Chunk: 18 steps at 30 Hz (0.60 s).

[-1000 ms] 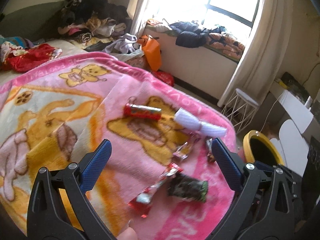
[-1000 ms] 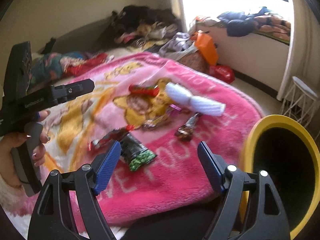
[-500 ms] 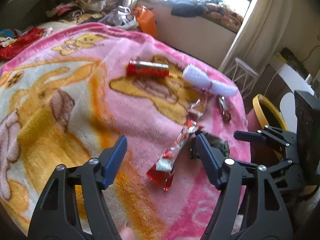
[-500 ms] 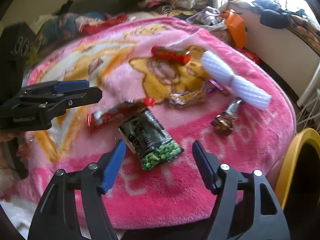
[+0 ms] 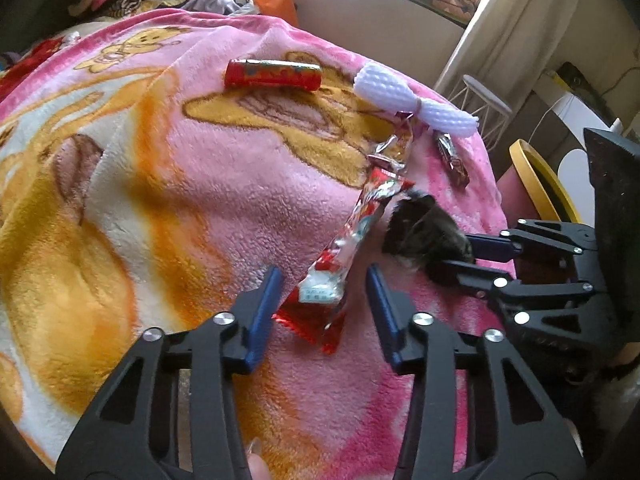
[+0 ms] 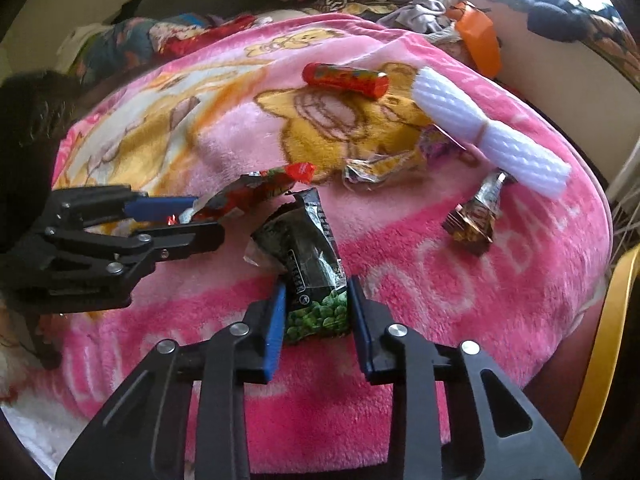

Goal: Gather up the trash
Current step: 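Grasp the green-pea snack bag with the right gripper while the left grasps the red candy wrapper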

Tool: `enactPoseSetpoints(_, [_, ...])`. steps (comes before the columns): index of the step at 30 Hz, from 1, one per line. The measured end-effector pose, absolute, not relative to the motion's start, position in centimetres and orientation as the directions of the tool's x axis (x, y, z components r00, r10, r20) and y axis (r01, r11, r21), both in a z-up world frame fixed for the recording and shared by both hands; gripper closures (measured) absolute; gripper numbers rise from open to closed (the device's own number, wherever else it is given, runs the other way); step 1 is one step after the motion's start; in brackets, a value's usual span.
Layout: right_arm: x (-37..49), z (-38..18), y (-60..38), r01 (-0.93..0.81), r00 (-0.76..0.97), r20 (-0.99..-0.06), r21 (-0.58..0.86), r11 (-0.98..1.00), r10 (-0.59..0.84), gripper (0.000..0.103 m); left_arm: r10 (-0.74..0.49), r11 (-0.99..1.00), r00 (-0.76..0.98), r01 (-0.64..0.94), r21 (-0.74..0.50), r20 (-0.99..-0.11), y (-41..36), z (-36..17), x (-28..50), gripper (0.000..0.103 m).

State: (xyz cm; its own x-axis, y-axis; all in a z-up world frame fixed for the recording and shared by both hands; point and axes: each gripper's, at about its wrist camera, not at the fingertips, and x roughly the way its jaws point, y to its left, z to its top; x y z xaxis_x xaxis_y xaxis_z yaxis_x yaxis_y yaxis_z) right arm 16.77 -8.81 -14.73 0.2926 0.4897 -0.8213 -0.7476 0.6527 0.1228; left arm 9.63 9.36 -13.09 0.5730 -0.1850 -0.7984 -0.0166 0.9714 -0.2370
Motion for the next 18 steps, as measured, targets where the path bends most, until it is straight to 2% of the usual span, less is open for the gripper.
enactPoseSetpoints(3, [16.6,-14.5,-9.6,-0.732,0.297,-0.81,0.146,0.666,0.505,0.077,-0.19,0.971,0.569,-0.014,-0.24,-0.8,9.2,-13.2,9.6,0.08])
enactPoseSetpoints(11, [16.3,-13.3,-12.3,-0.681,0.325,-0.762,0.222,0.698,0.56,0.077,-0.213,0.968,0.586,0.017,-0.251,-0.782,8.0,-12.4,9.8,0.088])
enactPoseSetpoints(18, [16.2,-11.4,-14.5,-0.648,0.385,-0.715,0.241,0.722,0.584,0.077,-0.231,0.966,0.627,0.056,-0.252,-0.744,6.2,-10.1,10.2,0.088])
